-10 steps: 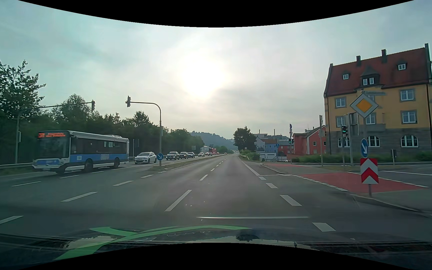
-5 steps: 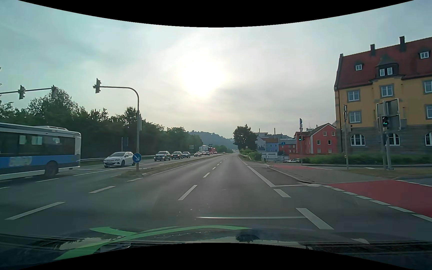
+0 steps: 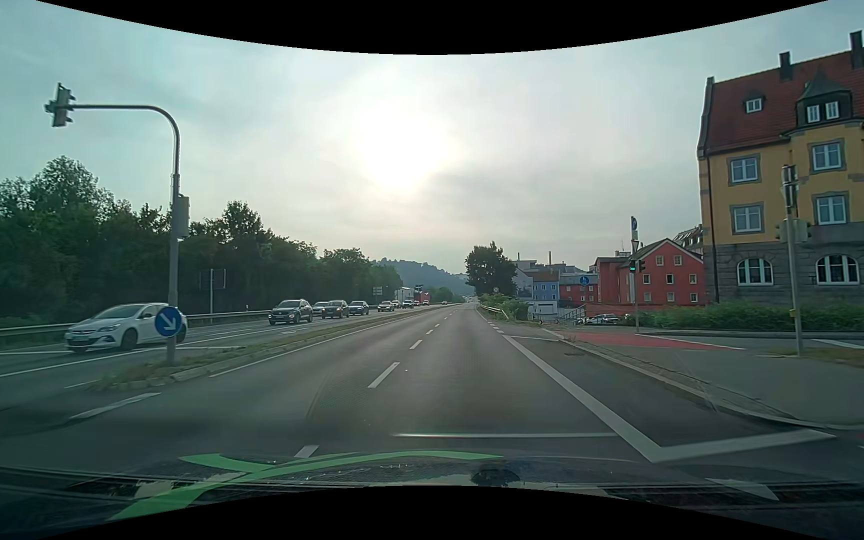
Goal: Follow the waypoints while adhering to traffic rules and regulations
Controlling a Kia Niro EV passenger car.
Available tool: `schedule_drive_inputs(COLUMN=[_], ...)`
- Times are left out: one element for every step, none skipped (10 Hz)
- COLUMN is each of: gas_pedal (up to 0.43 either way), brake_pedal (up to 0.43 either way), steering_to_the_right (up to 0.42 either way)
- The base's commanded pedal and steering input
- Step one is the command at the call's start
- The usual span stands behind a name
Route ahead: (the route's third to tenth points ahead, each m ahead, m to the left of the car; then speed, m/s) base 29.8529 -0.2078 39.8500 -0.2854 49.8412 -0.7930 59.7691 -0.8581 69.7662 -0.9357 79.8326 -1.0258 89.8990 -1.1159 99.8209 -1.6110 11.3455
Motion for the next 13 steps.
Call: schedule_drive_inputs(gas_pedal=[0.461, 0.441, 0.421, 0.398, 0.398, 0.398, 0.398, 0.39, 0.358, 0.339, 0.319, 0.28, 0.28], brake_pedal=[0.0, 0.0, 0.0, 0.0, 0.0, 0.0, 0.0, 0.0, 0.0, 0.0, 0.0, 0.0, 0.0], steering_to_the_right=[-0.002, -0.002, -0.002, -0.002, -0.001, -0.002, -0.002, -0.002, -0.001, -0.001, -0.001, 0.001, 0.002])
